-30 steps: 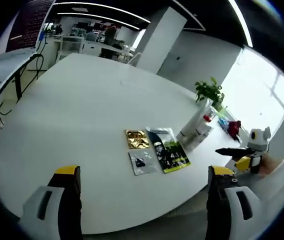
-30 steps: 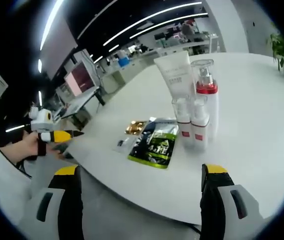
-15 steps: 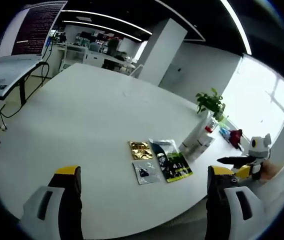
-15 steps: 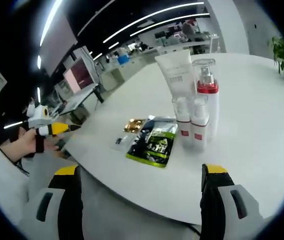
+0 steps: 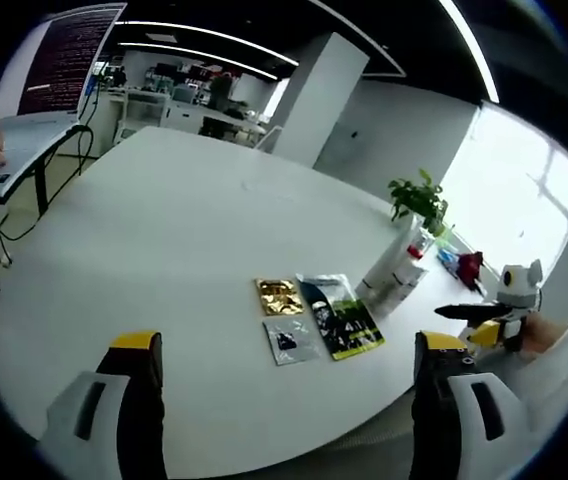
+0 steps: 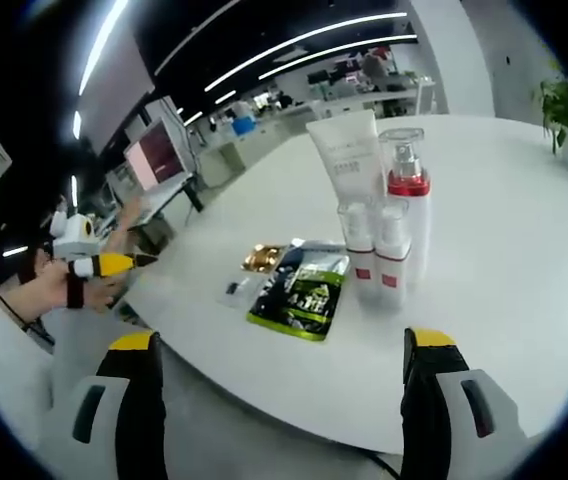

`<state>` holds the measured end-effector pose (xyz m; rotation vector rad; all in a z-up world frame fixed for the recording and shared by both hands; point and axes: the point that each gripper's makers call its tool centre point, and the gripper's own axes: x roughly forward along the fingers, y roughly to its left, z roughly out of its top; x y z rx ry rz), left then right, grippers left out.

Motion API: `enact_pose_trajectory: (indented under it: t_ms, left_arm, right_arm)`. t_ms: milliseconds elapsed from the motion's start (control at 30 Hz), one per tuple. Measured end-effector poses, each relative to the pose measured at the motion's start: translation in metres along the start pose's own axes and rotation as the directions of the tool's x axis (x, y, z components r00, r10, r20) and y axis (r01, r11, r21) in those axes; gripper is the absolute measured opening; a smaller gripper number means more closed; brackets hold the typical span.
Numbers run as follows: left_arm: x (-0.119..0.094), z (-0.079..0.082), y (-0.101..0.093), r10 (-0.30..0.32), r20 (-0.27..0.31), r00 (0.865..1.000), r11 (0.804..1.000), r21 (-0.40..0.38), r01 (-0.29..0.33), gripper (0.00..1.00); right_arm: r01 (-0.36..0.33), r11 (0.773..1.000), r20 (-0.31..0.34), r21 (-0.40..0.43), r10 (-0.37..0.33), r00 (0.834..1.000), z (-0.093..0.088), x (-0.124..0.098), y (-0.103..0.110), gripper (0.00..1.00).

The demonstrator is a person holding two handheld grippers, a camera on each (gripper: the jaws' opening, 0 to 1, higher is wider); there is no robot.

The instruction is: Arrange the skincare products in the storage area until every visible bottle or jar stands upright without overlapping.

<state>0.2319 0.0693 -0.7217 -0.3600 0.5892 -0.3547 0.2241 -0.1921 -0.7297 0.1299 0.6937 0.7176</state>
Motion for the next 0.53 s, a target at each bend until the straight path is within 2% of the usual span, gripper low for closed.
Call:
enact_pose_trajectory:
  t_ms: [367,533]
  left_arm:
    - [0.0,-0.005,-0.009,-0.022,-0.019,1.0,1.0,0.015,0.022,0.97]
    - [0.003,-0.007,-0.012,-0.038,-0.035,0.999,0.999,0.02,0.038,0.97]
  right_arm:
    - [0.018,1.0,0.004,-0.002,-0.018,1.0,0.0,-0.002,-0.001,1.0]
    - [0.048,0.999,0.012,-0.018,-0.048,0.999,0.002,-0.004,-0.003,0.99]
